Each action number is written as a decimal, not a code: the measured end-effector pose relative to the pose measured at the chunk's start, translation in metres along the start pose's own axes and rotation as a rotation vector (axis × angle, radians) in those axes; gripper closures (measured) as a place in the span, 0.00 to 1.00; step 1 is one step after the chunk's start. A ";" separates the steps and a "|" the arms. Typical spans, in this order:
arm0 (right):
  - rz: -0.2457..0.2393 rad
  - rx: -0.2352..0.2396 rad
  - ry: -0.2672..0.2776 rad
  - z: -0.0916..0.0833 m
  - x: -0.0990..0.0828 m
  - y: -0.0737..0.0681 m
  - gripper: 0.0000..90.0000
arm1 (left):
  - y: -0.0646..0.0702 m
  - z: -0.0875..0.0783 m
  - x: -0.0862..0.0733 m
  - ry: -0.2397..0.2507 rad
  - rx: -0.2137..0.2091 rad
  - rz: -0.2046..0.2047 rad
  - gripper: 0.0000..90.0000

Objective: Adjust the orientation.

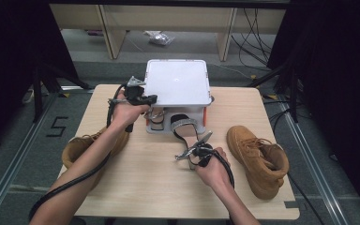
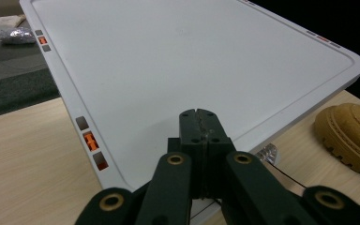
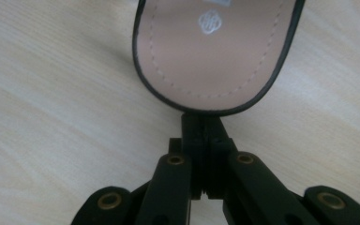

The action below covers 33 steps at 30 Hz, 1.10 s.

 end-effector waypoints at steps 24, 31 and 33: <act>0.011 0.043 0.007 0.001 0.009 -0.014 1.00 | 0.000 0.001 0.000 0.009 -0.005 -0.003 1.00; 0.017 0.071 0.013 0.000 0.014 -0.024 1.00 | 0.000 0.001 0.000 0.008 -0.006 -0.002 1.00; 0.013 0.078 0.030 0.000 0.018 -0.027 1.00 | 0.000 0.000 0.000 0.005 -0.003 -0.004 1.00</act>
Point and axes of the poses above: each handheld gripper's, and its own axes: z roughly forward along the jaws, x roughly out of its top, y roughly to its right, the point moved 8 cm from there along z, roughly forward along the jaws, and after that the axes turned 10 degrees about -x, right-handed, at the moved point
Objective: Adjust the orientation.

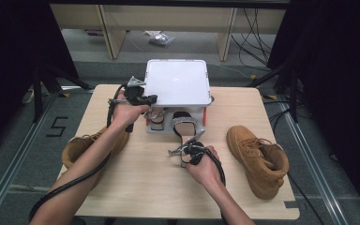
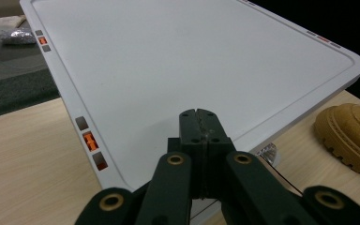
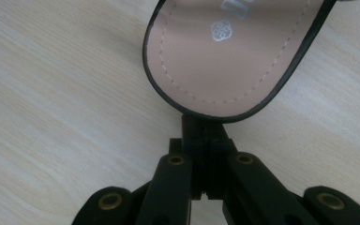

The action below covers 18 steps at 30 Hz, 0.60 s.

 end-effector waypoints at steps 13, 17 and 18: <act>0.015 0.009 0.038 0.002 0.013 -0.004 1.00 | 0.000 0.000 0.000 0.005 -0.003 0.001 1.00; 0.012 -0.003 0.049 0.003 0.017 0.000 1.00 | 0.000 0.000 0.000 0.004 -0.004 0.002 1.00; 0.035 0.000 0.048 0.002 0.018 -0.001 1.00 | 0.000 0.000 0.000 0.004 -0.004 0.002 1.00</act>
Point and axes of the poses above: each handheld gripper's, and its own axes: z roughly forward along the jaws, x roughly out of its top, y roughly to its right, the point moved 8 cm from there along z, roughly forward along the jaws, and after that the axes turned 10 degrees about -x, right-handed, at the moved point
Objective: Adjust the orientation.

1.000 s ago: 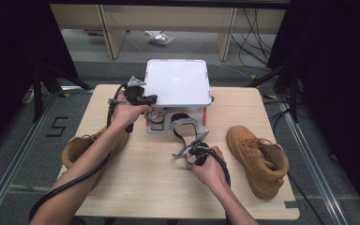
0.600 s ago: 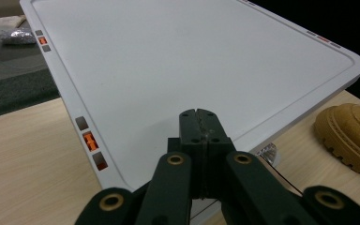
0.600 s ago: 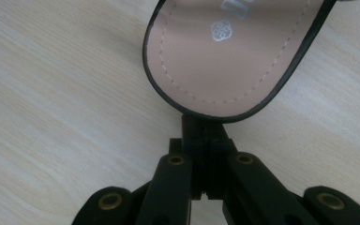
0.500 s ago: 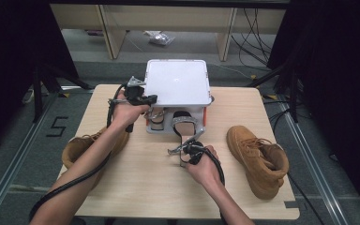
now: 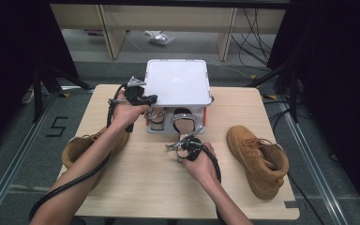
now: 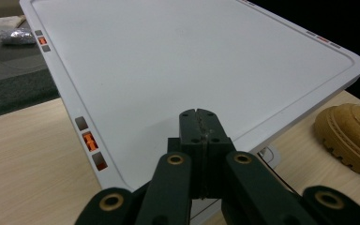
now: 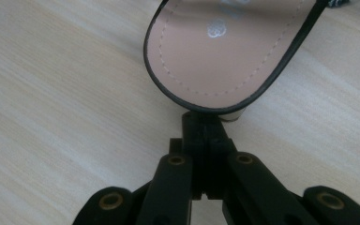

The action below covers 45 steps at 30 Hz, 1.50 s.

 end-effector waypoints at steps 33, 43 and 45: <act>0.012 0.039 0.083 -0.012 0.016 -0.021 1.00 | 0.001 0.001 0.001 0.008 0.000 -0.005 1.00; 0.056 0.034 0.114 -0.006 0.020 -0.020 1.00 | 0.000 0.000 0.000 0.002 -0.001 0.002 1.00; 0.084 0.037 0.100 -0.006 0.020 -0.021 1.00 | 0.000 0.000 0.000 0.003 -0.001 0.001 1.00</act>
Point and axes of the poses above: each handheld gripper's, and its own axes: z roughly forward along the jaws, x roughly out of its top, y roughly to its right, the point moved 8 cm from there along z, roughly forward along the jaws, and after that the axes turned 10 degrees about -x, right-handed, at the moved point
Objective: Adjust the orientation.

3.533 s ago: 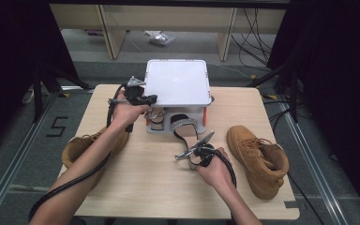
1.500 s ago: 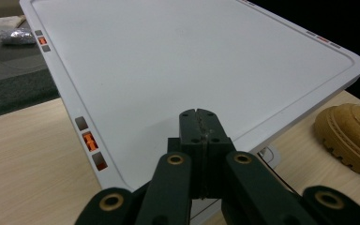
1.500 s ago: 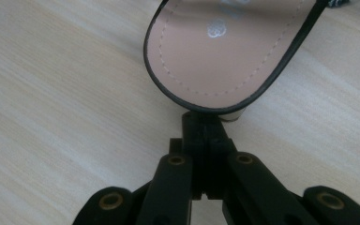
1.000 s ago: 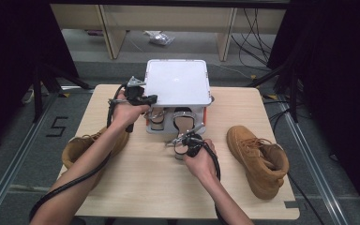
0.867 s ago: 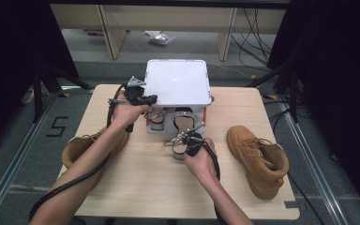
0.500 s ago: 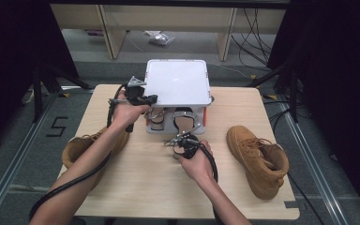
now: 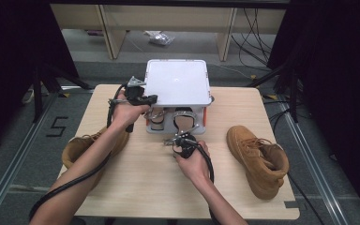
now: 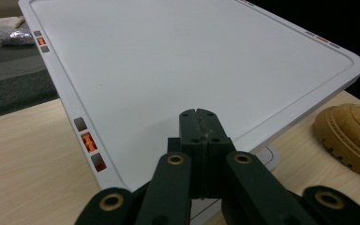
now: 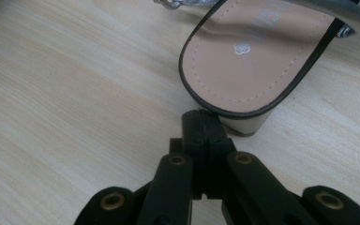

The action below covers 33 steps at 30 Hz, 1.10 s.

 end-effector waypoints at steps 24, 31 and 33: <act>-0.031 -0.058 0.154 -0.008 0.039 0.013 1.00 | 0.000 0.000 0.000 -0.005 0.002 -0.001 1.00; -0.014 -0.072 0.175 -0.005 0.046 0.016 1.00 | 0.000 0.000 0.000 -0.001 -0.003 -0.002 1.00; -0.011 -0.074 0.168 -0.005 0.046 0.016 1.00 | 0.000 0.000 0.000 0.001 -0.004 -0.002 1.00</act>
Point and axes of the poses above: each handheld gripper's, and its own axes: z roughly forward along the jaws, x roughly out of its top, y roughly to its right, the point moved 8 cm from there along z, roughly forward along the jaws, and after that the axes turned 10 degrees about -x, right-handed, at the moved point
